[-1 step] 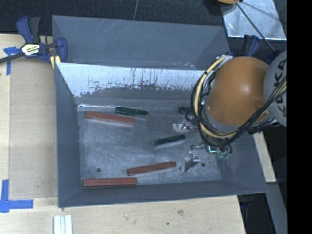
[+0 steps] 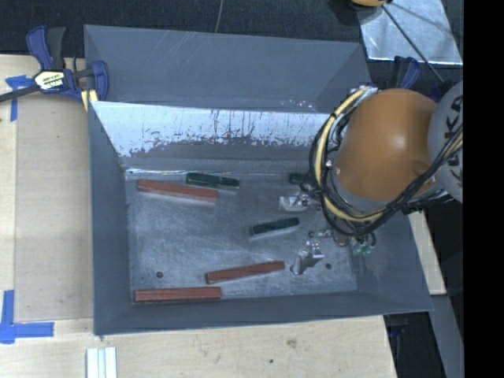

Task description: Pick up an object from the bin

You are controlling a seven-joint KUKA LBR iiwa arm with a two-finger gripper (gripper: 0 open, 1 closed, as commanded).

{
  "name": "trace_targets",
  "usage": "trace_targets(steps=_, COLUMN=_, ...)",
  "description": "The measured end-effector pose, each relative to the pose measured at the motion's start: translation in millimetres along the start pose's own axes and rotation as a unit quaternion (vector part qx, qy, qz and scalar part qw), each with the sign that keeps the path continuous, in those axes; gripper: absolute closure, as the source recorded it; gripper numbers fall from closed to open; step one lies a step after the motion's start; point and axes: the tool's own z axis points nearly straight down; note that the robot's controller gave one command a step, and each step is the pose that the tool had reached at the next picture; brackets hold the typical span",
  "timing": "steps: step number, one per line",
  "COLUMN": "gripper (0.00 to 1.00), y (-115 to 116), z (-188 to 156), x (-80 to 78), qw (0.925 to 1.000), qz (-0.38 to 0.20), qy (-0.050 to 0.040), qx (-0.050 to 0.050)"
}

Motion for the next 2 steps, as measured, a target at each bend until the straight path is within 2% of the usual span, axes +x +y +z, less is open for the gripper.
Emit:
trace_targets(steps=1, gripper=0.0, y=48.9, z=45.3, x=-2.7, qw=0.9985, qz=-0.055, qy=0.0002, qx=0.0)
trace_targets(steps=2, gripper=0.0, y=62.1, z=56.7, x=-3.0, qw=0.9986, qz=-0.053, qy=0.0004, qx=0.0)
